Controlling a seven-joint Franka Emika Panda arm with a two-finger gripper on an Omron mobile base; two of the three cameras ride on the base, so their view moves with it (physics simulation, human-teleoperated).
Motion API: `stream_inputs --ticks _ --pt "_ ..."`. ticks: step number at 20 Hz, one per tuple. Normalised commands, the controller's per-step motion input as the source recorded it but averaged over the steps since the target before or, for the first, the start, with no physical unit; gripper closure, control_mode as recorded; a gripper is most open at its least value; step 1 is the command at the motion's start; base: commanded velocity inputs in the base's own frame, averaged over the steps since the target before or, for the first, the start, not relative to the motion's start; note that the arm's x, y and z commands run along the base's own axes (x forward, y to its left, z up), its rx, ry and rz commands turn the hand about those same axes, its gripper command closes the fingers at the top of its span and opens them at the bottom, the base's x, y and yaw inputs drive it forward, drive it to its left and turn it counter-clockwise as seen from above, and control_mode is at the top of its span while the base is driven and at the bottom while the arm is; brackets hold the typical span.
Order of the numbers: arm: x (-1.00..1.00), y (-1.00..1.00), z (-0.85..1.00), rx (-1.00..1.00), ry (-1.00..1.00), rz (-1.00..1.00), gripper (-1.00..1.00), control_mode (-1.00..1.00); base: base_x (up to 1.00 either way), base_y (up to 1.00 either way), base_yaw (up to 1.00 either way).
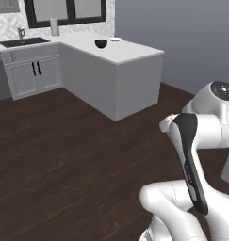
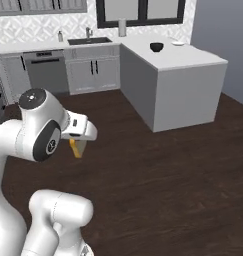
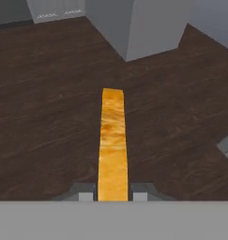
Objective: Start the toaster. Once the lever pops up, take the bread to the plate on the dining counter.
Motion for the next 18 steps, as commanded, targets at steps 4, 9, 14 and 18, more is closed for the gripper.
stream_inputs --ticks 4,9,14,18 --pt "0.0 0.0 0.0 0.0 0.0 0.0 1.0 1.0 0.89 0.33 -0.22" --pt "0.0 0.0 0.0 0.0 0.0 0.0 1.0 1.0 0.79 0.14 -0.13" --pt "0.0 0.0 0.0 0.0 0.0 0.0 1.0 1.0 0.92 0.01 -0.03" --pt "0.0 0.0 0.0 0.0 0.0 0.0 1.0 1.0 1.0 0.0 0.0"
